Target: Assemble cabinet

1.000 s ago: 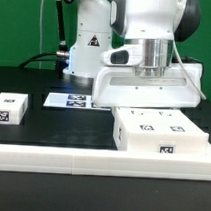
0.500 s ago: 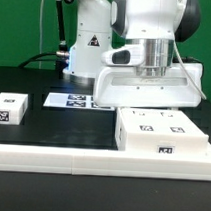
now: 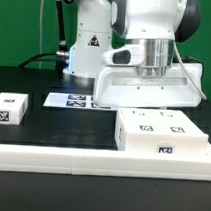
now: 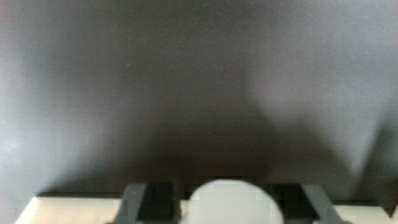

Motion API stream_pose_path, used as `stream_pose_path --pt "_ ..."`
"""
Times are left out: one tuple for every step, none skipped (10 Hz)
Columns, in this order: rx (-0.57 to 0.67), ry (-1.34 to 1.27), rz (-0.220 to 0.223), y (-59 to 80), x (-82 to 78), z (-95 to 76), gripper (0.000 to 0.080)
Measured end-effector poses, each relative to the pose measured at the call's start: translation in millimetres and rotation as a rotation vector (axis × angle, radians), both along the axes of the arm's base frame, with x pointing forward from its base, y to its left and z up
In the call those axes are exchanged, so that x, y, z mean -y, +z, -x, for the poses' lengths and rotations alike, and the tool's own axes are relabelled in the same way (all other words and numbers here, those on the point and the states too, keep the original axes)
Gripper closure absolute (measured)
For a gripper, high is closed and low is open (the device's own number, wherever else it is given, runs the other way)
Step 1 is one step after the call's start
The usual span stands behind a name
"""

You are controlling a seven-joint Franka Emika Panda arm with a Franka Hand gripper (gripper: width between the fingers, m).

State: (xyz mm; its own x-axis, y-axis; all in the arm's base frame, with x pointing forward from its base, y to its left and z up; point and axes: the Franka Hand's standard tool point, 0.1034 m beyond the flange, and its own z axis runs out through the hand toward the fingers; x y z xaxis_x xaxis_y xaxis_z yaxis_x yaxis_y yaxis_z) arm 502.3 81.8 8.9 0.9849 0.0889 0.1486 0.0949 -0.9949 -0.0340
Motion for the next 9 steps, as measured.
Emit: stream_pose_path --pt "0.0 0.0 0.0 0.0 0.0 0.0 0.0579" --pt "0.001 0.0 0.0 0.0 0.0 0.0 0.0579" --pt "0.0 0.0 0.0 0.0 0.0 0.0 0.0579" --pt "0.0 0.0 0.0 0.0 0.0 0.0 0.0578" --pt "0.0 0.0 0.0 0.0 0.0 0.0 0.0578" --pt "-0.004 0.007 0.002 0.9 1.0 0.4 0.0578" --pt "-0.023 0.016 0.005 5.9 4.3 1.3 0.0578" --pt "-0.039 0.021 0.006 13.0 6.2 1.0 0.0577" --pt "-0.053 0.025 0.007 17.2 7.8 1.4 0.0577"
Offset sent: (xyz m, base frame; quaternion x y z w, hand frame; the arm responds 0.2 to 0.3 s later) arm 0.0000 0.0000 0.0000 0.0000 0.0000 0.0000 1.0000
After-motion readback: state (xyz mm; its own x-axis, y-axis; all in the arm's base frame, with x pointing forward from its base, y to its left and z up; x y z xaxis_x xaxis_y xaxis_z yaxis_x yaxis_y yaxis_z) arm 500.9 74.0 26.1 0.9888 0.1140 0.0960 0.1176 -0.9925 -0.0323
